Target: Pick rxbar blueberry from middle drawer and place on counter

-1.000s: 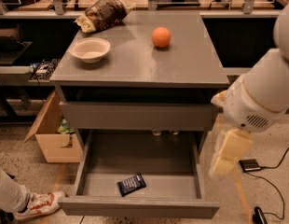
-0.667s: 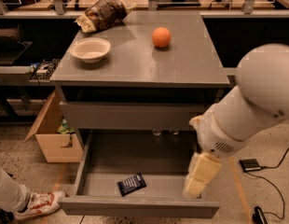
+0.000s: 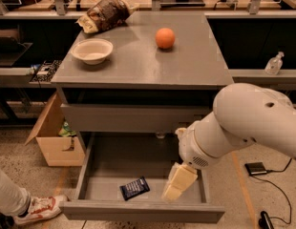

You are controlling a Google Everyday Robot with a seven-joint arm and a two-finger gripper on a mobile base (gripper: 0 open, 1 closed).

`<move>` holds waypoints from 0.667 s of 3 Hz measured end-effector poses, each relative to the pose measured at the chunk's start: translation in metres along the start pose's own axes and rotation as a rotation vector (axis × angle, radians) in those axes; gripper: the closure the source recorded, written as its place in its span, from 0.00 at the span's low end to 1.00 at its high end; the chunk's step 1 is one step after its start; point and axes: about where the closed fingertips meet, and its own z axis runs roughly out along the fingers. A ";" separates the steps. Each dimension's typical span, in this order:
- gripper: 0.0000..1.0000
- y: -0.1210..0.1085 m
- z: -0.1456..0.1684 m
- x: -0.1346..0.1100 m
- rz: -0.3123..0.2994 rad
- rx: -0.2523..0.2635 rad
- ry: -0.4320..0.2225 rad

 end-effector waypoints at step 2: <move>0.00 -0.013 0.021 -0.008 -0.020 -0.012 -0.050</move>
Offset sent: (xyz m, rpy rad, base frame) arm 0.0582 0.0400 -0.0517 0.1629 -0.0323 0.0796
